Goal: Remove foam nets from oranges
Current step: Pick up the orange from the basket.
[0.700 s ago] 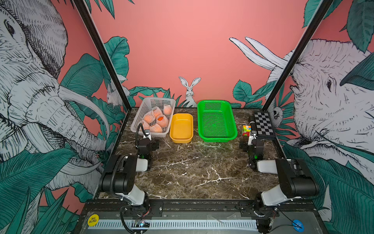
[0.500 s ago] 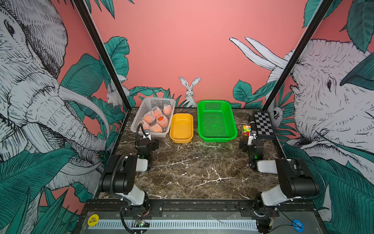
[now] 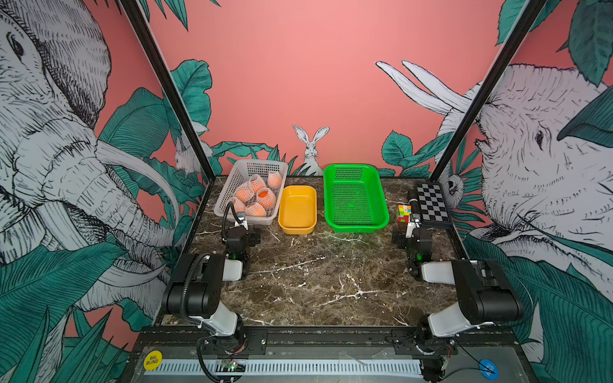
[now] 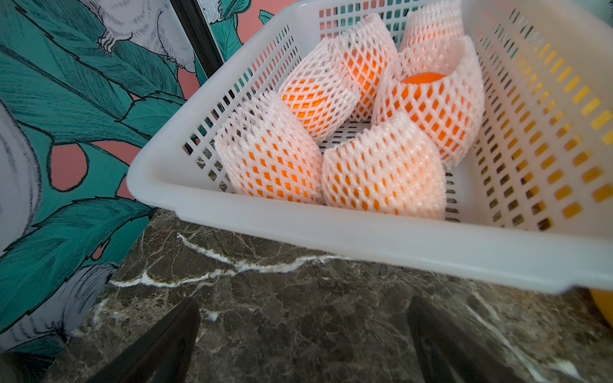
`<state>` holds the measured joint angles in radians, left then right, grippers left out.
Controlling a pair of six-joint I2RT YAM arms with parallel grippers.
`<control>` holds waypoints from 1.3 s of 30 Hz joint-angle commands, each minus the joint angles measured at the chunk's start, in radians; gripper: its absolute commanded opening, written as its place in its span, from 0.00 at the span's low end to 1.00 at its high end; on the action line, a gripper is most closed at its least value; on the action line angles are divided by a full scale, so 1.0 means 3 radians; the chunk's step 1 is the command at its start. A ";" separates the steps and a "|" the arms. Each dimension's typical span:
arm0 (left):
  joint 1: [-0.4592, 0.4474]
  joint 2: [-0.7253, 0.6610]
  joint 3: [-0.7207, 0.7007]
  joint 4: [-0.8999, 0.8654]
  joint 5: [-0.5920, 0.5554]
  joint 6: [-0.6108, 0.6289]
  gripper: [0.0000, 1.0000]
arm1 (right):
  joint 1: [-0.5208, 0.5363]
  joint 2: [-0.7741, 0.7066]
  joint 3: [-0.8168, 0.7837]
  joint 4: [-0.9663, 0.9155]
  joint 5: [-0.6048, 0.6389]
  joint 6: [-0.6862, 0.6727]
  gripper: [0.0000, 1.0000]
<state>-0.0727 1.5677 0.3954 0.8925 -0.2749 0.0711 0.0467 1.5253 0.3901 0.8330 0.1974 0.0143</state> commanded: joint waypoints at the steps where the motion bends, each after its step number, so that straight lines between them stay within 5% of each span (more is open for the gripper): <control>1: -0.0015 -0.0071 -0.0034 0.0068 -0.0035 -0.0023 1.00 | -0.0010 0.0012 0.0029 0.0067 -0.0018 -0.0012 0.99; 14: -0.0068 -0.0327 -0.0050 -0.0054 0.0015 0.0103 1.00 | 0.0005 -0.0031 -0.0013 0.0156 -0.0018 -0.0025 0.99; 17: -0.0176 -0.0809 0.0198 -0.1056 -0.0087 0.0022 1.00 | 0.0060 -0.0406 -0.0006 -0.0190 0.0092 -0.0044 0.99; 22: -0.0209 -0.1243 0.1012 -0.3004 -0.0073 -0.0624 0.99 | 0.0089 -0.1272 0.0537 -0.2060 0.0247 0.0675 0.99; 28: -0.0193 -0.0795 0.2132 -0.4328 0.0107 -0.0743 0.99 | 0.0353 -0.1640 0.0745 -0.2554 -0.0287 0.1226 0.99; 39: -0.0172 0.0798 0.4260 -0.5535 0.0330 -0.0763 0.89 | 0.1169 -0.0908 0.1557 -0.3086 -0.0409 0.1135 0.99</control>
<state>-0.1284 1.7676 1.5681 -0.5739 -0.2020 -0.1402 0.3710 1.2293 0.8124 -0.0456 0.0910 0.3553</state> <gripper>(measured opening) 0.891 0.989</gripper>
